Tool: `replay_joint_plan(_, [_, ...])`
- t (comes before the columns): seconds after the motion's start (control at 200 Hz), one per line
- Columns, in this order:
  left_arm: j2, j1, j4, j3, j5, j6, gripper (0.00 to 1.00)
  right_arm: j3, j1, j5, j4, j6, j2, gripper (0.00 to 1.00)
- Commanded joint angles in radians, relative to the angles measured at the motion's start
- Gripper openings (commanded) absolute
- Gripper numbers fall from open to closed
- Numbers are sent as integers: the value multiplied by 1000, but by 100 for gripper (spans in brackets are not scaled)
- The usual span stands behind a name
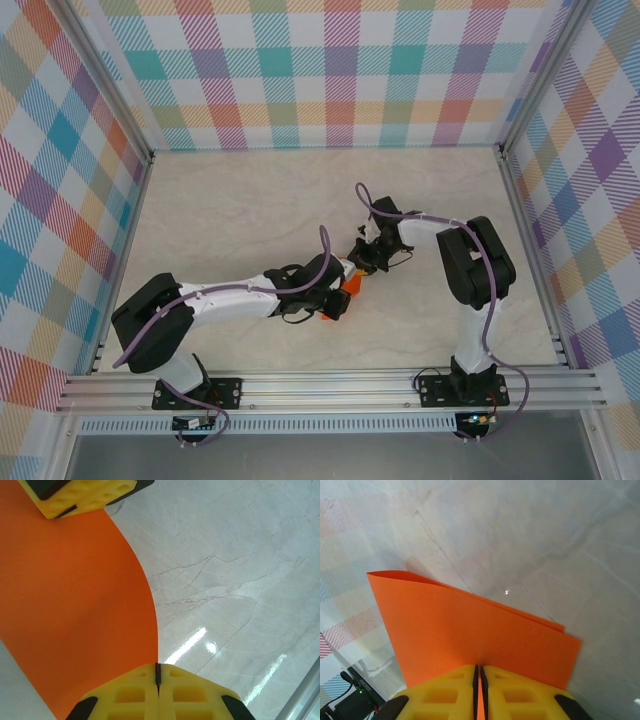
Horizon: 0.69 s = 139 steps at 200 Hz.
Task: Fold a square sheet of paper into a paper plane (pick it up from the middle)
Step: Third fold the triangle at the center of the table.
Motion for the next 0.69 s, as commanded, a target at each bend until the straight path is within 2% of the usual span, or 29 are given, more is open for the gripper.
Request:
replay_joint_plan(0.0, [31,47,4,7,83,17,0,23,7,47,-49,-49,27,13])
replay_joint_plan(0.085, [54,72,-7,17,115,26,0,27,10,69,-65,-65,37,13])
replay_joint_plan(0.69, [116,154,-75,85,111,101,0,17,11,88,-76,-67,25,15])
